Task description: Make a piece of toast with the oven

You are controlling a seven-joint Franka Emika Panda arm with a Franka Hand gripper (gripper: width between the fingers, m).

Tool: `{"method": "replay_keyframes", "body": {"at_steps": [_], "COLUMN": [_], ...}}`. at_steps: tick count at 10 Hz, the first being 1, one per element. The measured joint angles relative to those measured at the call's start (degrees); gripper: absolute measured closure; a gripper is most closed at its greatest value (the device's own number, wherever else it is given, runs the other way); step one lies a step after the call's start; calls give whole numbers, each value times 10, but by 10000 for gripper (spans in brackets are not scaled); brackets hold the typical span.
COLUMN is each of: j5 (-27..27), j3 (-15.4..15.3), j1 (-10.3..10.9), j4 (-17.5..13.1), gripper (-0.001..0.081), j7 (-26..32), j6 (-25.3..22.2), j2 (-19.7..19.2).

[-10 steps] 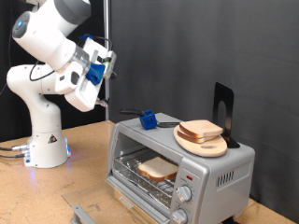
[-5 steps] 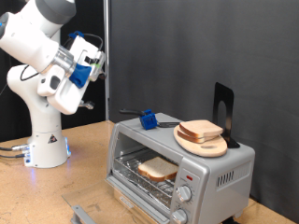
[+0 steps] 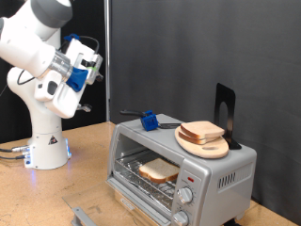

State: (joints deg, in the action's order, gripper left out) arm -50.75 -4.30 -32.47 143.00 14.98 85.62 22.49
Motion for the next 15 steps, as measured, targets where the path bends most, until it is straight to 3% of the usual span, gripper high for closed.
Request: {"method": "replay_keyframes", "body": {"at_steps": [2,6,7,9,11,13,15], "j5": [7,40,49,42,43,47,47], "j3": [30,20,13,22,50,68,71], "j1": [-15,-23,-23,-23,-33,-45,-48], "j4": [-16,2,2,-3,-29,-54,-73], "gripper": [124,124,124,124,124,124,124], "j7": [29,39,40,42,46,61,61], "j6": [-8,205,237,191,122,117,157], "j2": [-42,-94,-109,-109,-128,-175,-221]}}
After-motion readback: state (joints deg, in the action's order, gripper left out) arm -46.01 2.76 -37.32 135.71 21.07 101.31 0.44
